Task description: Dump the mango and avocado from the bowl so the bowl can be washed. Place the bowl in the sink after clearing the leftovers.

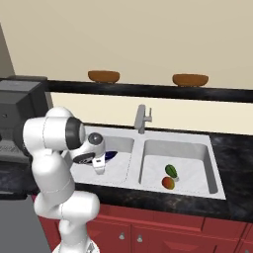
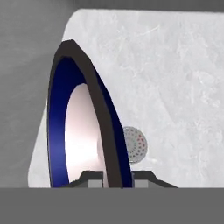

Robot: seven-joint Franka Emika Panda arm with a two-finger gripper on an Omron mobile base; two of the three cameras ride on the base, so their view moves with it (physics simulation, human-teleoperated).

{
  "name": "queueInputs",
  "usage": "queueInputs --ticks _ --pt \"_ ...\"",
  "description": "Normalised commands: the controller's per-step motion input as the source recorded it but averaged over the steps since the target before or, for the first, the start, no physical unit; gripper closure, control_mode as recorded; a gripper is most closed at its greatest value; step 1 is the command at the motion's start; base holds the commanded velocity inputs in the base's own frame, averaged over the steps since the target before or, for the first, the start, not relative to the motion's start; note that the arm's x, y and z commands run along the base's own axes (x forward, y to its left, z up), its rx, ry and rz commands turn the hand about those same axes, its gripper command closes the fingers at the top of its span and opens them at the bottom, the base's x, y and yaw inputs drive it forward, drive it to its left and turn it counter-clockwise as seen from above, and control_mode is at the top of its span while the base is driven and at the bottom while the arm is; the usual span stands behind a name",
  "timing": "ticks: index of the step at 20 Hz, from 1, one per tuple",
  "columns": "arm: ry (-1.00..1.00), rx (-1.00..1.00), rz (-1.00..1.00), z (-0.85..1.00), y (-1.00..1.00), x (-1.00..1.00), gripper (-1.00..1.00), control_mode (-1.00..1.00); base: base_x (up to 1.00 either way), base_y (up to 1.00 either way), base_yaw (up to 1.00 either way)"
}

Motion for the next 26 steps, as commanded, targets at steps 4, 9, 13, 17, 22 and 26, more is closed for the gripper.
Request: queueInputs --ticks 4,9,13,17,22,26 --pt "0.01 -0.02 0.00 -0.09 0.02 0.04 -1.00 -1.00 0.00 0.00 0.00" --pt "0.02 -0.01 0.00 0.16 0.01 -0.03 -1.00 -1.00 0.00 0.00 0.00" --pt "0.00 0.00 -0.03 0.78 0.00 -0.33 -1.00 -1.00 0.00 0.00 0.00" --pt "0.00 0.00 -0.07 1.00 0.00 -0.41 -1.00 -1.00 0.00 0.00 0.00" --pt "-0.02 -0.01 -0.05 1.00 0.00 -0.19 -1.00 -1.00 0.00 0.00 0.00" --pt "-0.04 -0.04 -0.05 1.00 0.04 0.00 -1.00 -1.00 0.00 0.00 0.00"
